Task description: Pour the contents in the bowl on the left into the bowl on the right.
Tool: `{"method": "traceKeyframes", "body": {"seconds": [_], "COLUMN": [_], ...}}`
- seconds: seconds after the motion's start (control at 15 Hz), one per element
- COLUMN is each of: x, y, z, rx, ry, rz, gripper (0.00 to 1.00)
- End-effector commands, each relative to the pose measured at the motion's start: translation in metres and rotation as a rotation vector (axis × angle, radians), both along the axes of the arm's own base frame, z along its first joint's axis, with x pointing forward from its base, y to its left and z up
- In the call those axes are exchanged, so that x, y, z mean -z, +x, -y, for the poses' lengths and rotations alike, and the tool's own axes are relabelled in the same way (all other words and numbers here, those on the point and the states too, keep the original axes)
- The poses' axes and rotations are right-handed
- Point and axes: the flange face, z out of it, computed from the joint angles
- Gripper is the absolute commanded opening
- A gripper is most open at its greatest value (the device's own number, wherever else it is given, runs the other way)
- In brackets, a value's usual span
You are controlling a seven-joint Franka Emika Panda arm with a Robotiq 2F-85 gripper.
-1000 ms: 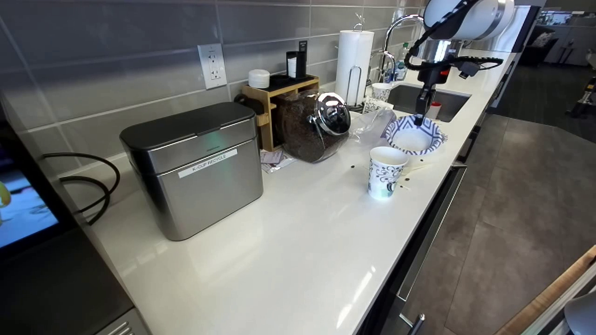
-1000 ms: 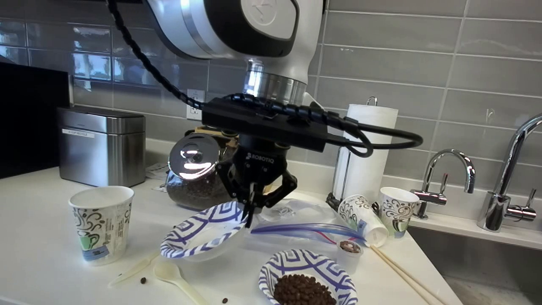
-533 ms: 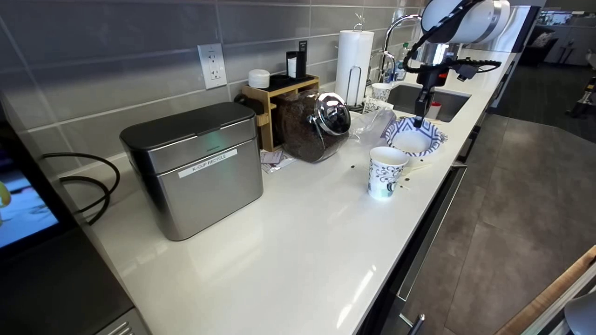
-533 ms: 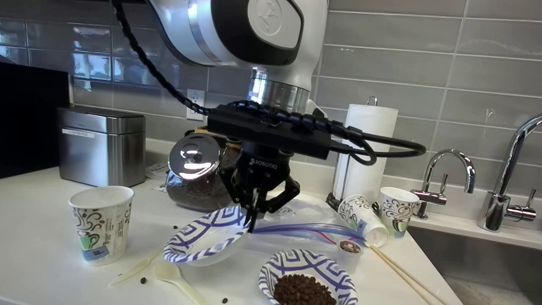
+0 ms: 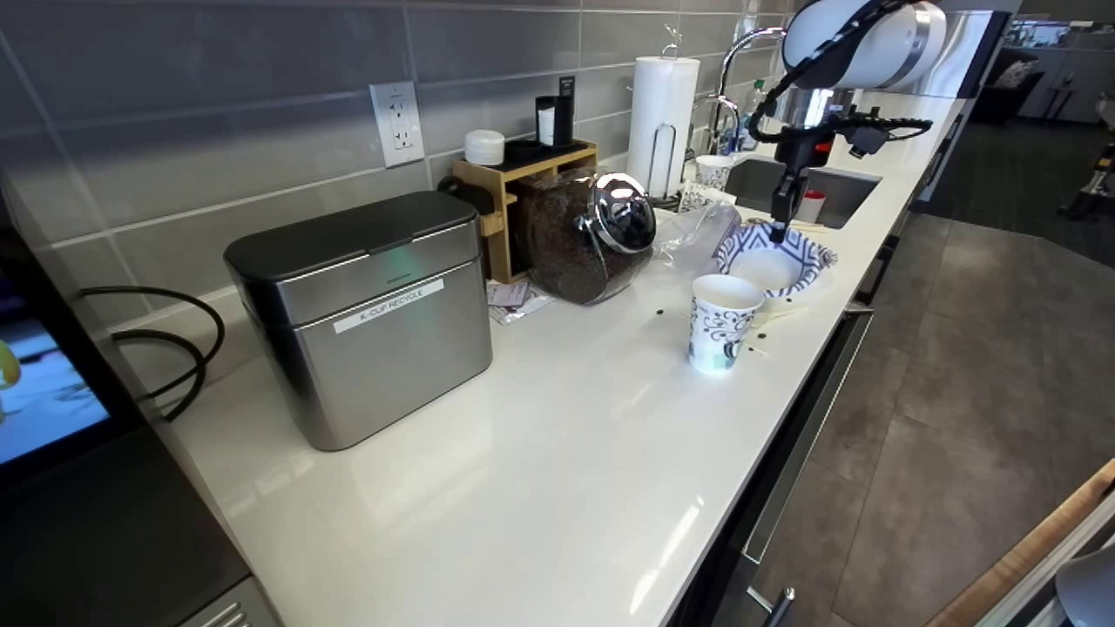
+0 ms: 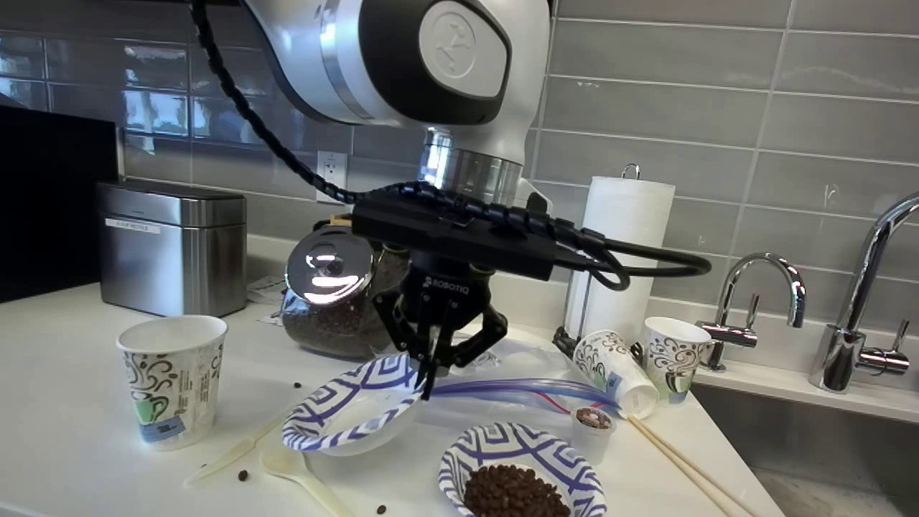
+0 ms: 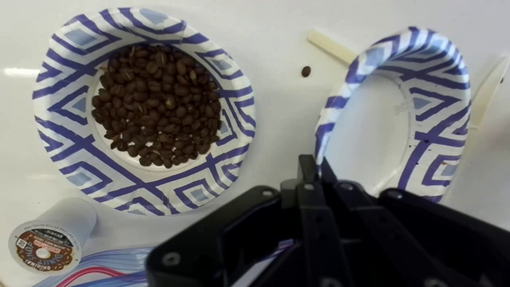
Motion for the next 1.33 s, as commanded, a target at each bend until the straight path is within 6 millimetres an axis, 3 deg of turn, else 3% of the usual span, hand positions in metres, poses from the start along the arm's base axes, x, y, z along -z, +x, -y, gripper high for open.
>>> {"method": "traceKeyframes", "body": {"seconds": [0.0, 0.33, 0.4, 0.47, 1.07, 1.27], "x": [0.006, 0.009, 0.009, 0.008, -0.003, -0.011], "y": [0.005, 0.006, 0.006, 0.006, 0.009, 0.009], "z": [0.003, 0.004, 0.005, 0.005, 0.011, 0.011], "rx": [0.043, 0.061, 0.057, 0.056, 0.048, 0.045], "ry": [-0.016, -0.021, -0.022, -0.022, -0.052, -0.05], "rz": [0.031, 0.04, 0.036, 0.045, 0.111, 0.126], "gripper": [0.01, 0.01, 0.28, 0.28, 0.95, 1.0]}}
